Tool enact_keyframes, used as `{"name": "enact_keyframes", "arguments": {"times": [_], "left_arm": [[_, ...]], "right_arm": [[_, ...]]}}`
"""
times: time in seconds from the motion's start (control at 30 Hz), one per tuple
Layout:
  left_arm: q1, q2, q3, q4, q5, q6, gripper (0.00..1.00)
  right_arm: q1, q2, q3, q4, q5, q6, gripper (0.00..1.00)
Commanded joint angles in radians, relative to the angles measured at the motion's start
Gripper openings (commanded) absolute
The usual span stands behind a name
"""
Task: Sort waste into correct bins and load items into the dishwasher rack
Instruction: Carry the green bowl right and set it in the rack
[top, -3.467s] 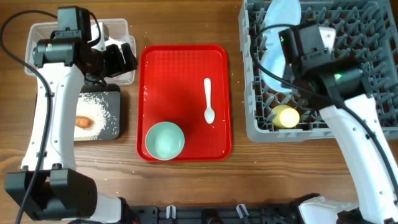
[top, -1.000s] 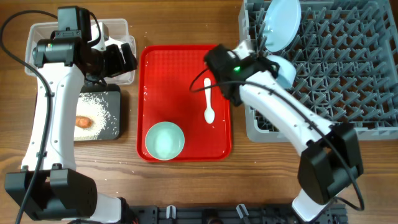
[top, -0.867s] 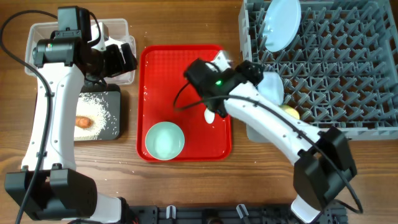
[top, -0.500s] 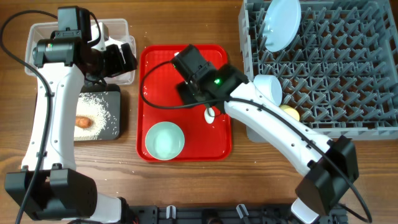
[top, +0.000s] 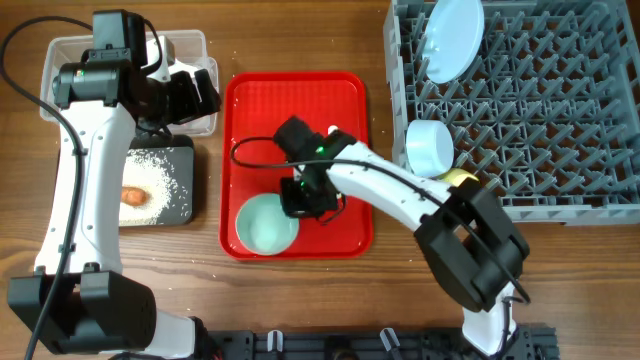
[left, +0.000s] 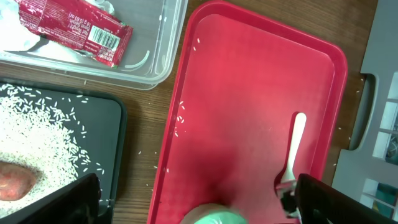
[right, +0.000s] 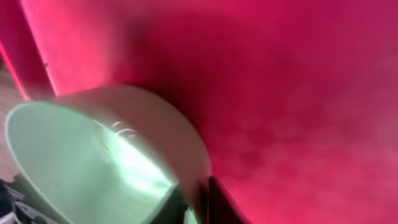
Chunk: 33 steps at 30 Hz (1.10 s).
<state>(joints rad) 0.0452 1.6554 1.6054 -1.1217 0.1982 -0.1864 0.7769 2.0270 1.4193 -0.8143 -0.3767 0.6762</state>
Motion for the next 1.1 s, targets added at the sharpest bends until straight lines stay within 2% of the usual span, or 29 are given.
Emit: {"name": "enact_keyframes", "arguments": {"times": [0.0, 0.07, 0.17, 0.27, 0.33, 0.4, 0.47, 0.5, 0.57, 0.63, 0.67, 0.7, 0.77, 0.83, 0.93, 1.07], "left_arm": [[0.003, -0.002, 0.012, 0.002, -0.006, -0.001, 1.0], [0.003, -0.002, 0.012, 0.002, -0.006, -0.001, 1.0], [0.003, -0.002, 0.012, 0.002, -0.006, -0.001, 1.0], [0.003, -0.002, 0.012, 0.002, -0.006, -0.001, 1.0], [0.003, -0.002, 0.012, 0.002, -0.006, -0.001, 1.0], [0.003, -0.002, 0.012, 0.002, -0.006, -0.001, 1.0], [0.003, -0.002, 0.012, 0.002, -0.006, -0.001, 1.0], [0.003, -0.002, 0.012, 0.002, -0.006, -0.001, 1.0], [0.003, -0.002, 0.012, 0.002, -0.006, -0.001, 1.0], [0.003, -0.002, 0.012, 0.002, -0.006, -0.001, 1.0], [0.003, -0.002, 0.012, 0.002, -0.006, -0.001, 1.0], [0.003, -0.002, 0.012, 0.002, -0.006, -0.001, 1.0], [0.003, -0.002, 0.012, 0.002, -0.006, -0.001, 1.0], [0.003, -0.002, 0.012, 0.002, -0.006, -0.001, 1.0], [0.003, -0.002, 0.012, 0.002, -0.006, -0.001, 1.0], [0.003, -0.002, 0.012, 0.002, -0.006, -0.001, 1.0]], "right_arm": [[-0.006, -0.01, 0.0, 0.001, -0.028, 0.004, 0.04], [-0.021, -0.045, 0.0, -0.003, 0.002, -0.021, 0.04], [-0.079, -0.183, 0.024, -0.074, 0.198, -0.027, 0.04], [-0.182, -0.407, 0.053, -0.192, 0.526, -0.047, 0.04], [-0.281, -0.594, 0.053, -0.246, 0.861, -0.049, 0.04], [-0.338, -0.685, 0.053, -0.253, 1.098, -0.051, 0.04], [-0.396, -0.733, 0.053, -0.253, 1.326, -0.115, 0.04], [-0.454, -0.727, 0.052, -0.253, 1.492, -0.198, 0.04], [-0.529, -0.683, 0.052, -0.233, 1.609, -0.323, 0.04], [-0.591, -0.614, 0.052, -0.185, 1.637, -0.512, 0.04], [-0.618, -0.566, 0.052, -0.152, 1.636, -0.646, 0.04], [-0.641, -0.484, 0.052, -0.106, 1.637, -0.856, 0.04], [-0.64, -0.41, 0.052, -0.06, 1.637, -0.975, 0.04], [-0.635, -0.328, 0.052, 0.002, 1.629, -1.009, 0.04], [-0.608, -0.27, 0.052, -0.006, 1.534, -1.008, 0.04], [-0.549, -0.248, 0.043, -0.05, 1.353, -0.925, 0.04]]}}
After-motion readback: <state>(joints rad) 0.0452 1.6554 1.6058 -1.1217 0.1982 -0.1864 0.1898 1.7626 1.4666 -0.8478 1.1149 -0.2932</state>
